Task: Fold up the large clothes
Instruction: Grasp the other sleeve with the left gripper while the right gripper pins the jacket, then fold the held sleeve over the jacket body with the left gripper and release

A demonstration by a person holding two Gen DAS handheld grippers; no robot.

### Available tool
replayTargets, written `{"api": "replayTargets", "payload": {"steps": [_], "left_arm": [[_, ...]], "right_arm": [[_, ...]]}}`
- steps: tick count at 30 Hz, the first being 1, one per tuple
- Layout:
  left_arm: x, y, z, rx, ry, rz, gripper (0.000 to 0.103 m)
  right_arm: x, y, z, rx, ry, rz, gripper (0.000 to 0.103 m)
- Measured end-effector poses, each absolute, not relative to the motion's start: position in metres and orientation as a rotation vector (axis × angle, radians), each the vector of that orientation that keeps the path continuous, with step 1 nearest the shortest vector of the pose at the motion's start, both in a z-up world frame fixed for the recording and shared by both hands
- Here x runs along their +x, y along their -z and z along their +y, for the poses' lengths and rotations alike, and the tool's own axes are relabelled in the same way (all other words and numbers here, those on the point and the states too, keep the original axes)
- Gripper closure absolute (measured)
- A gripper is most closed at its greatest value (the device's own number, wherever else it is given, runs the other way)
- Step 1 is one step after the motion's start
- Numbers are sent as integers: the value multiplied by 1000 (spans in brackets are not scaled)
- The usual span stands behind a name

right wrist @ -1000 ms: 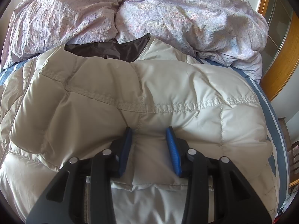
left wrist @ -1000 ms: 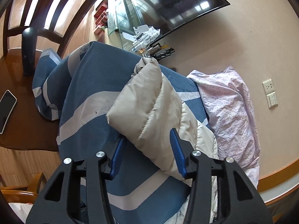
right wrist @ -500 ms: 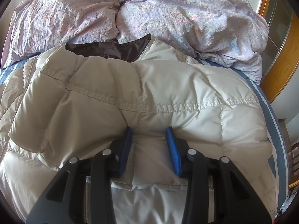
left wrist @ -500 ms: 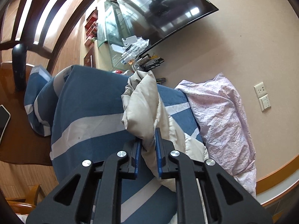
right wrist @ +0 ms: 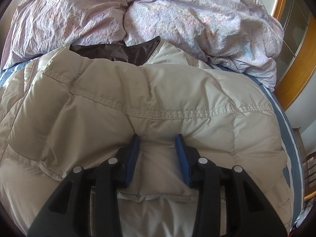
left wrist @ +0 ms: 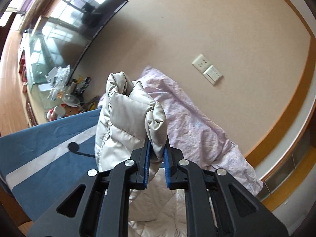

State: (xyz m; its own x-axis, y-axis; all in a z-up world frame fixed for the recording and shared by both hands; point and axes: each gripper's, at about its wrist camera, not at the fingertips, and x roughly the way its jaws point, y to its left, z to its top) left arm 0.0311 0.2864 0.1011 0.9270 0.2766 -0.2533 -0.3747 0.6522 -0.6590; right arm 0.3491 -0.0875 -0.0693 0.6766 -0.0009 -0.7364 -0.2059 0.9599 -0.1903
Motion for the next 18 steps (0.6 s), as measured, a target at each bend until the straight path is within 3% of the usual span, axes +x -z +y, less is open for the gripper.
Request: {"api": "replayTargets", "payload": {"steps": [13,18], "left_arm": [[168,-123,139,-620,130,293,92],[207,-109,87,-606,222,373,92]], "right_arm": [[355,64,-95,-212,-152,865,61],[357,58,-107,-120,-219,897,52]]}}
